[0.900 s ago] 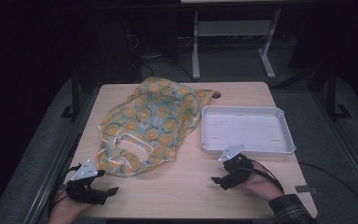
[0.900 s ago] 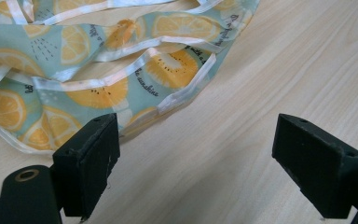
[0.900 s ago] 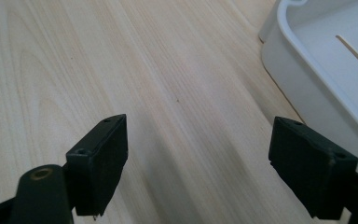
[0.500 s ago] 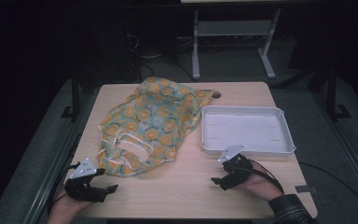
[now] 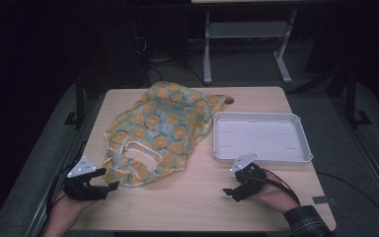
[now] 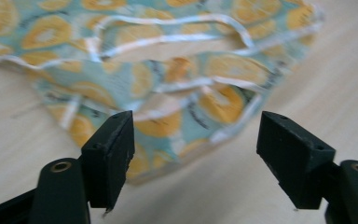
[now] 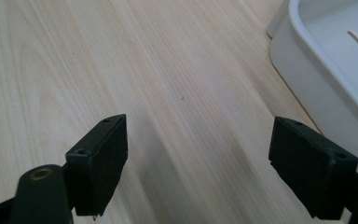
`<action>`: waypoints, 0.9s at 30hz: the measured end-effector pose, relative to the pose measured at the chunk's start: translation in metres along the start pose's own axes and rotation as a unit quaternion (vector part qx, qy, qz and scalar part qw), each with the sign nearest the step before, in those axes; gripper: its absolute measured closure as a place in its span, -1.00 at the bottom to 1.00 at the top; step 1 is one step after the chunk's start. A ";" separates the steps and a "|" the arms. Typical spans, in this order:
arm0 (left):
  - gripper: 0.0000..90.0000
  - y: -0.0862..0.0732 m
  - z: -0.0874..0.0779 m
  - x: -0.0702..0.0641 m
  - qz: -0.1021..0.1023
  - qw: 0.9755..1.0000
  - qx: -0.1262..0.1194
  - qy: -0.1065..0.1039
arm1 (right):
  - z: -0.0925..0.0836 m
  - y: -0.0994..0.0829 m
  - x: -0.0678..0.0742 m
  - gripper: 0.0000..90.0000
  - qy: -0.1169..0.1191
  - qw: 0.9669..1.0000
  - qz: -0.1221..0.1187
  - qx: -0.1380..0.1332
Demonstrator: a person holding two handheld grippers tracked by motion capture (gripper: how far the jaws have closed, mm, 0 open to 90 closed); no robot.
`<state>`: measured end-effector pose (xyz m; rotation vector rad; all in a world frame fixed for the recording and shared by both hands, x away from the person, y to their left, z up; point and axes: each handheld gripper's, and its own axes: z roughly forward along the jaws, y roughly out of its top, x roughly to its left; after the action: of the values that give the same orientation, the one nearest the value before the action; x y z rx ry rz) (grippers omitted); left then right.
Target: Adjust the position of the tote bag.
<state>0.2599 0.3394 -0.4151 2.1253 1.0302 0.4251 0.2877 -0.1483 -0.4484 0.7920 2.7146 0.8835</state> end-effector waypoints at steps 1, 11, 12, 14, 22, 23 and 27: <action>-0.37 0.002 0.001 0.003 -0.002 1.000 -0.001 0.005 | 0.000 0.000 0.000 -0.58 0.000 1.000 0.000 0.000; -0.31 0.020 0.015 0.032 -0.019 0.999 -0.004 0.035 | 0.001 0.000 0.000 -0.58 0.000 1.000 0.000 0.001; -0.31 0.022 0.016 0.034 -0.022 0.999 -0.002 0.039 | 0.001 0.000 0.000 -0.58 0.000 1.000 0.000 0.001; -0.31 0.024 0.020 0.040 -0.029 0.999 -0.003 0.043 | 0.001 0.000 0.000 -0.58 0.000 1.000 0.000 0.002; -0.33 0.028 0.041 0.069 -0.056 0.996 0.014 0.073 | 0.002 0.000 0.000 -0.58 0.001 1.000 -0.003 0.006; -0.33 0.028 0.045 0.073 -0.063 0.995 0.013 0.072 | 0.002 0.000 0.000 -0.58 0.002 1.000 -0.003 0.007; -0.35 0.030 0.052 0.081 -0.068 0.994 0.019 0.077 | 0.002 0.000 0.000 -0.58 0.001 1.000 -0.003 0.007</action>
<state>0.3564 0.3660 -0.4298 2.0646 1.2720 0.5135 0.2886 -0.1472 -0.4504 0.7850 2.7265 0.8640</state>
